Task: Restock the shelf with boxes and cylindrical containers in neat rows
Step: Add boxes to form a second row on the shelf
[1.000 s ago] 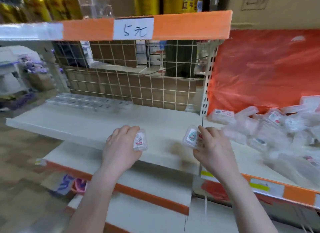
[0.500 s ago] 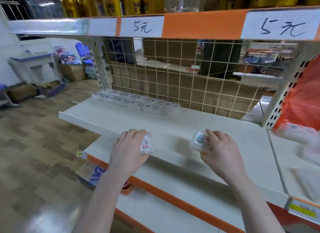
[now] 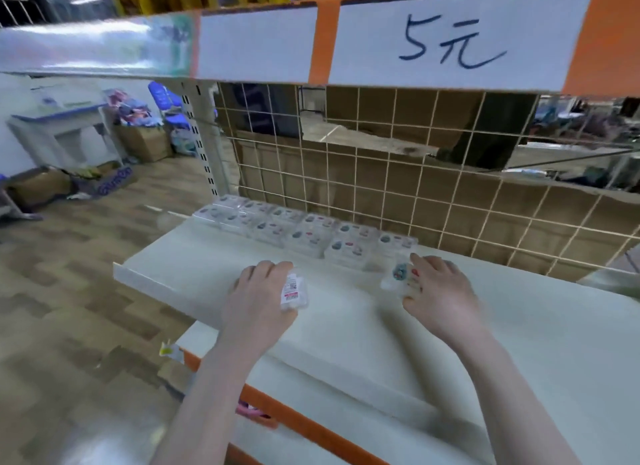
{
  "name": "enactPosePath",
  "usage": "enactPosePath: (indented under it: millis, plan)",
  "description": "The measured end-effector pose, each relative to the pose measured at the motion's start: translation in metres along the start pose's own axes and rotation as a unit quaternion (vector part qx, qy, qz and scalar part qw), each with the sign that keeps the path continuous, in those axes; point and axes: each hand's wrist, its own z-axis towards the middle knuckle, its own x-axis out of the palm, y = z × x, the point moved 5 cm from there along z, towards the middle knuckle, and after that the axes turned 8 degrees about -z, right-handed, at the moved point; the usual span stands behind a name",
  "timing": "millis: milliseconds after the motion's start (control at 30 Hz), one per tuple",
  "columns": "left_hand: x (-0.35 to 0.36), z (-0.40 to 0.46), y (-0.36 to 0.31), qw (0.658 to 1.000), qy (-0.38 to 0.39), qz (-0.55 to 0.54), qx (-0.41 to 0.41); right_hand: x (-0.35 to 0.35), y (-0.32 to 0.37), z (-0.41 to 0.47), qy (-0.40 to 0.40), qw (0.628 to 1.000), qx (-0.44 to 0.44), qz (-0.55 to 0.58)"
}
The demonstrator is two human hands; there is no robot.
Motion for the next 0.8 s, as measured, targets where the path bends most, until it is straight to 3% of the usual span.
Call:
enactPosePath:
  millis: [467, 800]
  plan:
    - [0.014, 0.06, 0.038, 0.998, 0.017, -0.044, 0.034, 0.024, 0.018, 0.057, 0.089, 0.995, 0.009, -0.038]
    - [0.019, 0.079, 0.049, 0.997, 0.042, -0.024, 0.056, 0.04, 0.016, 0.066, 0.08, 0.996, 0.033, -0.027]
